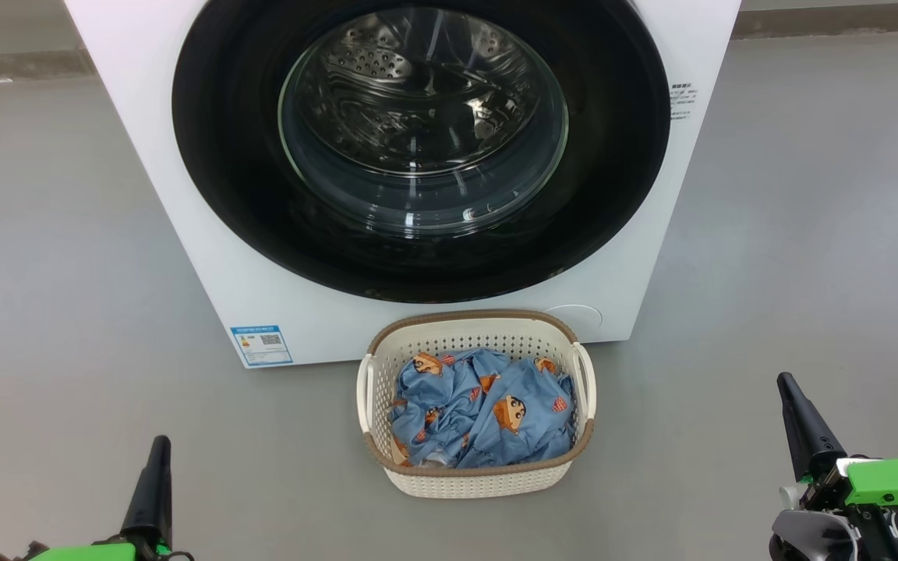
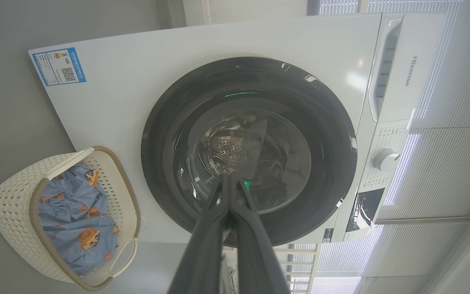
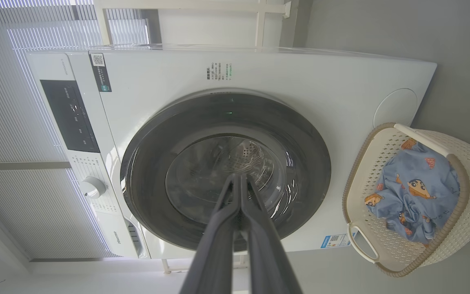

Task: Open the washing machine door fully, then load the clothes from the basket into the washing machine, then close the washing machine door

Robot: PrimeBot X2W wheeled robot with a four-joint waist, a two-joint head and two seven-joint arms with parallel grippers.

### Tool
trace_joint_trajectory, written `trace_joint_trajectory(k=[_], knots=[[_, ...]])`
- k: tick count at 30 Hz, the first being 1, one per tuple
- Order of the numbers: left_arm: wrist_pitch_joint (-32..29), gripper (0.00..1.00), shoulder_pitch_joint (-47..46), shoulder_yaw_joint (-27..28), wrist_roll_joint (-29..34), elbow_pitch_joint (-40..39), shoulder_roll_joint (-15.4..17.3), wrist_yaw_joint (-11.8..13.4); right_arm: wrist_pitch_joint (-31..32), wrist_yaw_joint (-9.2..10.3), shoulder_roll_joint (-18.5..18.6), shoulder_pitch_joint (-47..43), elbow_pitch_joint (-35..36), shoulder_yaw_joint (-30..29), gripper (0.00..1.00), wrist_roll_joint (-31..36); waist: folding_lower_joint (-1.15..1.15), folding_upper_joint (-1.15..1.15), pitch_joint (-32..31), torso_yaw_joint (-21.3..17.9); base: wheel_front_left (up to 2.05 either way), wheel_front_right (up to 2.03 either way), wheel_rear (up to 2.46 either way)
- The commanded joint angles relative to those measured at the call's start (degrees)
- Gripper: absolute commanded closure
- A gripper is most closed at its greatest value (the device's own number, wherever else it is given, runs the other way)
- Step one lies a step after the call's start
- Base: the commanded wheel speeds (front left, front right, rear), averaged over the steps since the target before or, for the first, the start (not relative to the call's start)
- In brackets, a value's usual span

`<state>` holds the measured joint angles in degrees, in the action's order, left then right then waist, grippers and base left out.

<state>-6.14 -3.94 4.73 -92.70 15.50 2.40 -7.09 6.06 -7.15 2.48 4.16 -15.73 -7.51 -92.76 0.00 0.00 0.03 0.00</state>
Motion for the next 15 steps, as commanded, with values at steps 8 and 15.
trace_joint_trajectory(k=[8,15], knots=[[-0.41,1.00,-2.66,1.88,0.61,-1.13,0.49,-0.40,0.31,-0.34,0.56,2.41,1.38,1.11,1.00,0.49,0.00,0.00,0.00,0.00,0.00,0.00,0.00],[-0.41,1.00,-2.66,1.89,0.61,-1.13,0.49,-0.40,0.33,-0.34,0.55,2.41,1.38,1.09,1.00,0.51,0.00,0.00,0.00,0.00,0.00,0.00,0.00]])
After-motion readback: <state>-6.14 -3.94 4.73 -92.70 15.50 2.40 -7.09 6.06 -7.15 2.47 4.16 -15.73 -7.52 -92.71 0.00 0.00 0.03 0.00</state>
